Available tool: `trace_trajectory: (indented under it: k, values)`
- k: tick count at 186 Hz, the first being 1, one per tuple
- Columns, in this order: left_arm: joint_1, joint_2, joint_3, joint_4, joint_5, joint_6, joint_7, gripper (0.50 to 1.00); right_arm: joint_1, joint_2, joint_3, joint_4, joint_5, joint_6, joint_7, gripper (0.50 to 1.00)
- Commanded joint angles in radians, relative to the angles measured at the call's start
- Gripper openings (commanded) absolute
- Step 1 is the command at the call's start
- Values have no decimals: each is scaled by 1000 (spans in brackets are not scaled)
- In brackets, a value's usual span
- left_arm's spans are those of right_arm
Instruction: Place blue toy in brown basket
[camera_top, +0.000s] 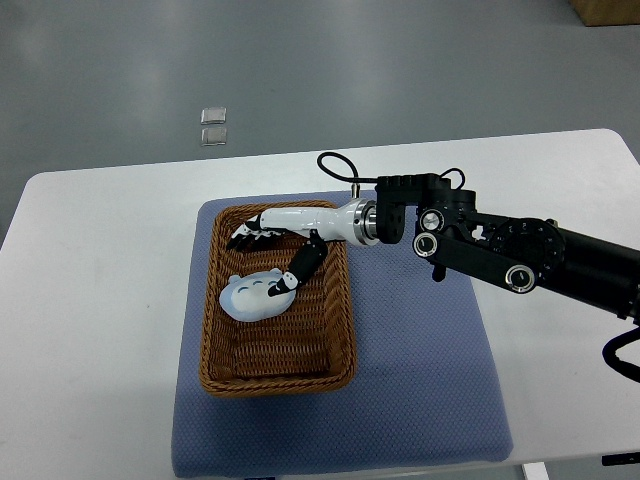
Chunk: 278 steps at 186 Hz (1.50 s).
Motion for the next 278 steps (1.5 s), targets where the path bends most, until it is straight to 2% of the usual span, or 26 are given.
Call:
trace_trajectory:
  k: [1,29,84,115,153,182,197,218,254,278]
  values:
    - [0,0,0,0,0,0,0,1000,-4,0,63,-2,5,-6,2,903]
    - [0,0,0,0,0,0,0,1000,-36,3,165,-20,11,-35,4,903]
    - [0,0,0,0,0,0,0,1000,-142,17,433,-129,42,-77,4,903]
    - [0,0,0,-1,0,0,0,1000,-156,47,577,-238,155,-158,7,903]
    - [0,0,0,-1,0,0,0,1000,-156,67,594,-350,319,-255,12,903]
    - [0,0,0,-1,0,0,0,1000,-153,90,594,-459,471,-289,58,903]
    - [0,0,0,-1,0,0,0,1000,-153,93,596,-476,566,-289,67,903]
    - [0,0,0,-1,0,0,0,1000,-156,92,594,-492,684,-284,133,903]
    - [0,0,0,-1,0,0,0,1000,-159,95,605,-555,734,-292,202,903]
    - [0,0,0,-1,0,0,0,1000,-160,96,602,-598,734,-338,243,903]
